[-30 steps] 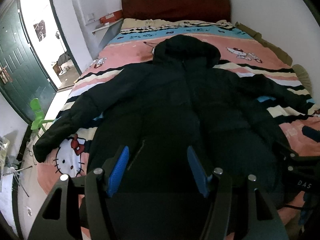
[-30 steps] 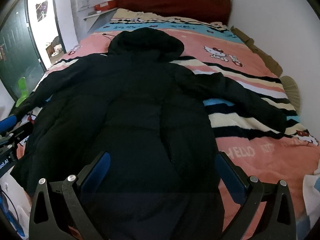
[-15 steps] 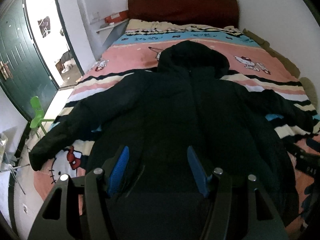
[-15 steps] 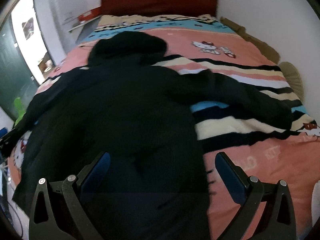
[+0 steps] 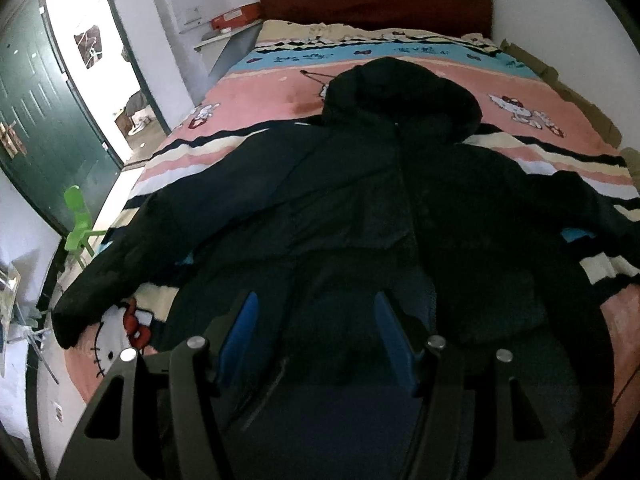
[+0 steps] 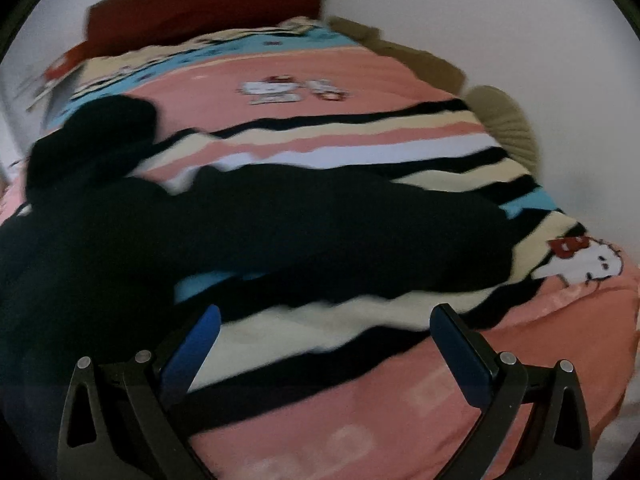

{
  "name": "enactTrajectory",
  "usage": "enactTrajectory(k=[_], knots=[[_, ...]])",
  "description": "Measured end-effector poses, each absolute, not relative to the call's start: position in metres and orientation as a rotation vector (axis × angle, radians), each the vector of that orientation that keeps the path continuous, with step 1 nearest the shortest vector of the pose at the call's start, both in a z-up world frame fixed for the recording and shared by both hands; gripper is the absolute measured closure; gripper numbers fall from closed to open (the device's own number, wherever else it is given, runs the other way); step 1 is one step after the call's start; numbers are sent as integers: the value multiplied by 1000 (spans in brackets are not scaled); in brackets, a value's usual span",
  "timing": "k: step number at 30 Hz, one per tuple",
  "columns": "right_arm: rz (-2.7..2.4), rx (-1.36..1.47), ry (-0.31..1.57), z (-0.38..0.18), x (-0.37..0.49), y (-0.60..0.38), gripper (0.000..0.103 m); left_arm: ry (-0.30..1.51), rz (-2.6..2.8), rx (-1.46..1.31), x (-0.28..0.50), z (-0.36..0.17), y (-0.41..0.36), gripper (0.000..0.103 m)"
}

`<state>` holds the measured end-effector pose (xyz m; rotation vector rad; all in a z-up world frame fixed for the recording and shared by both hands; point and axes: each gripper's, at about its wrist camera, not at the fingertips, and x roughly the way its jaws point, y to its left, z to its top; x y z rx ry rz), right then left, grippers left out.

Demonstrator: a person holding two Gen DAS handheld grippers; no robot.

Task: Fold large clothes
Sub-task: 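Reach the right gripper to the coat sleeve cuff and grasp it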

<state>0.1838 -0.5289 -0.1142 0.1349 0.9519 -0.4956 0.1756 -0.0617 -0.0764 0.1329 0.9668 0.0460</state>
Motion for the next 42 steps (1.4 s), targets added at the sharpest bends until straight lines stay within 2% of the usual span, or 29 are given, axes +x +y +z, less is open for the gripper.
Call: enactTrajectory(k=[12,21,27,28,30,31,33,36,39,42], knots=[[-749,203,1006,-145,196,-665,1,964,-9,194,201,-90,-95,44],[-788,237,1039,-171,203,-705,1,985,-29,215,206,-102,-104,44],[-709,394,1034,-197,201,-724,1,994,-34,224,207,-109,-108,44],[-690,439,1022,-201,198,-729,3,996,-35,222,207,-110,-107,44],[-668,467,1002,-204,195,-730,23,998,-38,219,207,-112,-106,44],[-660,473,996,-204,195,-730,27,999,-38,218,206,-113,-105,44],[-640,479,985,-203,196,-729,50,1005,-39,216,206,-115,-103,44],[-594,472,982,-197,203,-723,65,1007,-44,210,205,-115,-100,44],[-580,462,976,-193,208,-719,74,997,-42,209,202,-112,-96,44],[-582,462,955,-184,208,-714,78,983,-22,197,199,-106,-86,44]])
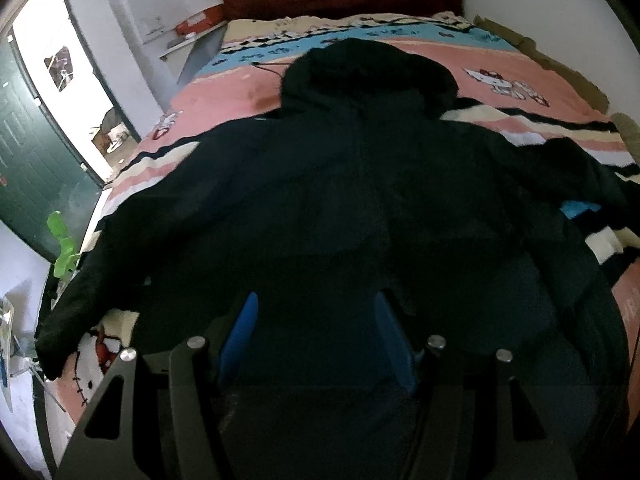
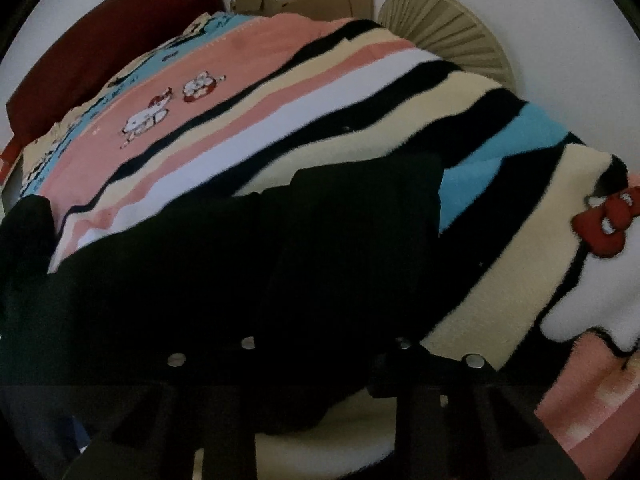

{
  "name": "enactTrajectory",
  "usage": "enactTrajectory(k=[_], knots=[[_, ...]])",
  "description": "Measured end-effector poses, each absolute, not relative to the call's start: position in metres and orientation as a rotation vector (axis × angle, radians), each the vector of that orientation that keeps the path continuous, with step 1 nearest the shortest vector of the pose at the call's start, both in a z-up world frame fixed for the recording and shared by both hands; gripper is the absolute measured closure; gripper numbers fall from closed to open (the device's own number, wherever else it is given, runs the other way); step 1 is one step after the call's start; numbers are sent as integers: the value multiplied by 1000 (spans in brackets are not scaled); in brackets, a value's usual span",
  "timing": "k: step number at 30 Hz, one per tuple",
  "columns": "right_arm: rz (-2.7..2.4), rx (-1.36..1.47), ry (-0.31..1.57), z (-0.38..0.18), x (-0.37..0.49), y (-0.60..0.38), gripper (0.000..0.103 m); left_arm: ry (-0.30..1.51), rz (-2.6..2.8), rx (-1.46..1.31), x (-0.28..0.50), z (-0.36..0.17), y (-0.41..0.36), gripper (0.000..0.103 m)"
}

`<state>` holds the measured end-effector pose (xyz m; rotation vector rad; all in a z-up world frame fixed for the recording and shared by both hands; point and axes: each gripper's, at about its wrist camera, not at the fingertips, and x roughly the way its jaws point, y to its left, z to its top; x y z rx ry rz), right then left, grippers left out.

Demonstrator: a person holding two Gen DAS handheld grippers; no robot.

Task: Fold large clothes

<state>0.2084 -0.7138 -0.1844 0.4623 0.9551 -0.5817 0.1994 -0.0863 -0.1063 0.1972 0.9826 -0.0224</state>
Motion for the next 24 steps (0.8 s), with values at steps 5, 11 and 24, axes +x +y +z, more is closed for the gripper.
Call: enactTrajectory(k=[5,11,24], knots=[[-577,420,868,-146,200,-694,79,963,15,156,191,-96,-66,44],[-512,357,766,-82,206,-657,79,933,41,112,172,-78,-39,44],[-278,203,665,30,248,-503,79,865,-16,-3,135,-34,15,44]])
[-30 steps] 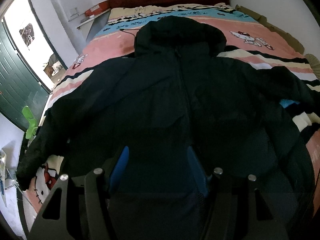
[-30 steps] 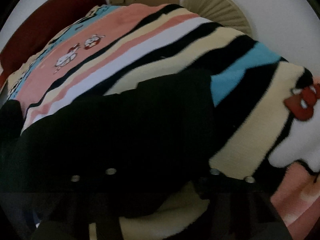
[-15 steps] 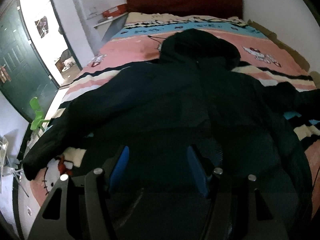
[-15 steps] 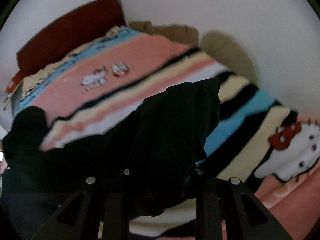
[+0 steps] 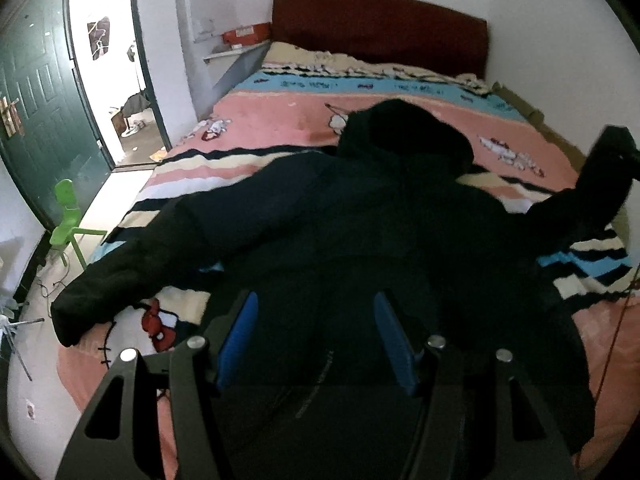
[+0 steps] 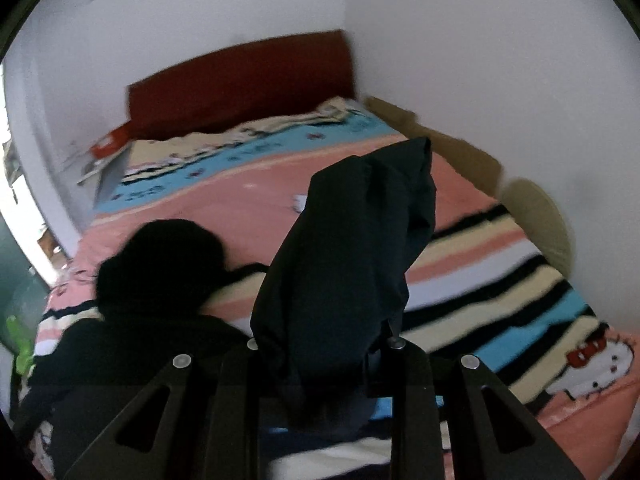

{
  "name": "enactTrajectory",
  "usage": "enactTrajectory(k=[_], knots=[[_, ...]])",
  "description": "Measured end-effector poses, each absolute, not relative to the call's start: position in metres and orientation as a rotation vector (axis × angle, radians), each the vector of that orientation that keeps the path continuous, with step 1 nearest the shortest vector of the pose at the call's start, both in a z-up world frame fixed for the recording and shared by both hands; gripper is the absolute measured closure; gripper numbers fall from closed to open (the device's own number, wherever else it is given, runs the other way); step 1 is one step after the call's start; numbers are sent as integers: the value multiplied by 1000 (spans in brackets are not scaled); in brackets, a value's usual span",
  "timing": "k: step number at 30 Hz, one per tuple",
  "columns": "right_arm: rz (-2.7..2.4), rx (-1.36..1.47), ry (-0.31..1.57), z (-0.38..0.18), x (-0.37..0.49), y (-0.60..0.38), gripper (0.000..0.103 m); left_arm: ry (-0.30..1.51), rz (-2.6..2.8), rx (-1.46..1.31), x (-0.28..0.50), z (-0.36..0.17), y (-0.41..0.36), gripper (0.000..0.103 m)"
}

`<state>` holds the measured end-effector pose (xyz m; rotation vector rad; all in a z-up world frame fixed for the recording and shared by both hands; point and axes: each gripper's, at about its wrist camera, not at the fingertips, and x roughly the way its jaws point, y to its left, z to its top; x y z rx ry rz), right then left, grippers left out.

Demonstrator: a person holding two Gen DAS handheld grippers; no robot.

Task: Fold large clothes

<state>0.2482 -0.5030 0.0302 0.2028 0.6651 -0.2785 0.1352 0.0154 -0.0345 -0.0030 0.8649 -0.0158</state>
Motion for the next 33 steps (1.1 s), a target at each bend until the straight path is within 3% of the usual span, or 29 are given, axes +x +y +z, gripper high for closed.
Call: enactTrajectory(k=[7,13,28,33], knots=[[-107,121,635,64,273,-391,79,838,38,-37,124,-29,56,44],[23,81,658,51,291,-301,79,824,90,-77,116,-30,97,44],[191,-114,881,-87,324,-139,78,877,190,-175,134,-66,167,44],[209,-190,953,-132,319,-109,72,893,194,-195,141,-73,175,44]])
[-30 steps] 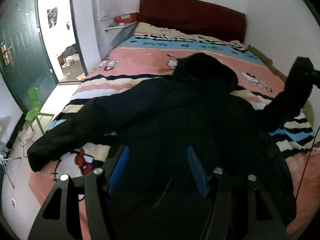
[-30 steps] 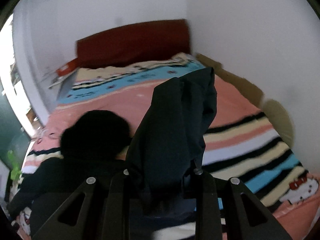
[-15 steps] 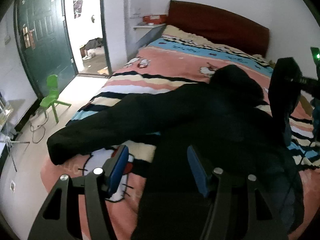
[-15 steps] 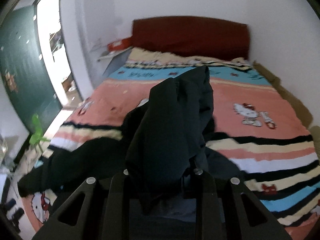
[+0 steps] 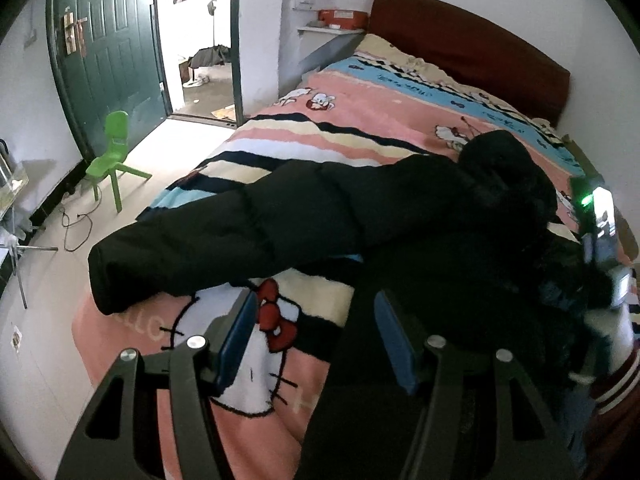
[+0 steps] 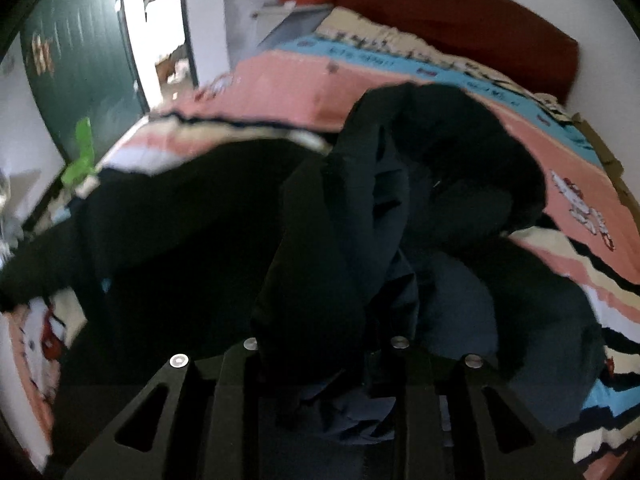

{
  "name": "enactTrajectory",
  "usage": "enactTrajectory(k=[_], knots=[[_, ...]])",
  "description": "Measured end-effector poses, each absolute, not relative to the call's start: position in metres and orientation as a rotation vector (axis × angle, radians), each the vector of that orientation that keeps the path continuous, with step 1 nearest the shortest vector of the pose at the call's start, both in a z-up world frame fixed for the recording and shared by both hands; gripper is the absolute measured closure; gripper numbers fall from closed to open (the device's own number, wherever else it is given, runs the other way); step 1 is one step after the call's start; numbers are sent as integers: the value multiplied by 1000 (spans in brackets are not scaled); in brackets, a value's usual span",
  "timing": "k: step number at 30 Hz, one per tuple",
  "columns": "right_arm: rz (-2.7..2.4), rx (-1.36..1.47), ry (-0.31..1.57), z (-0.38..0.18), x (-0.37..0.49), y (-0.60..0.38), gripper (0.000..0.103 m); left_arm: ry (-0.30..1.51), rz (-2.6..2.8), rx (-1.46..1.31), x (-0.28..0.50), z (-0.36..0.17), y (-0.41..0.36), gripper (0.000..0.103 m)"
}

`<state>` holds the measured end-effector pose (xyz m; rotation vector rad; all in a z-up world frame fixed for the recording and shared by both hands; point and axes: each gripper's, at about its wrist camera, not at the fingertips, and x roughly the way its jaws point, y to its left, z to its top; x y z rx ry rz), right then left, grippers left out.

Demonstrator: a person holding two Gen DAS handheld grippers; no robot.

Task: Fold large clothes

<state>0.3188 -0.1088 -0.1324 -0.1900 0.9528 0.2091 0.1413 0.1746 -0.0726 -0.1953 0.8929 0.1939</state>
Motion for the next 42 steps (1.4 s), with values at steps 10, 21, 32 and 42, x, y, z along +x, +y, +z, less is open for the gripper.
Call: enactTrajectory(k=[10,21,32,42], knots=[[257,-325,983,-167,297,-69,29,859,189,-186,141,-54,175,44],[434,-249,813,-83,237,-126,20,855,134,-166,161,-36,115,44],[108,-77,844,-82,266,-333,20,906,7,-52,275,-68,-23,44],[93,-16,891,-135,324,-368,22,971,-59,11,354,-148,-77,44]])
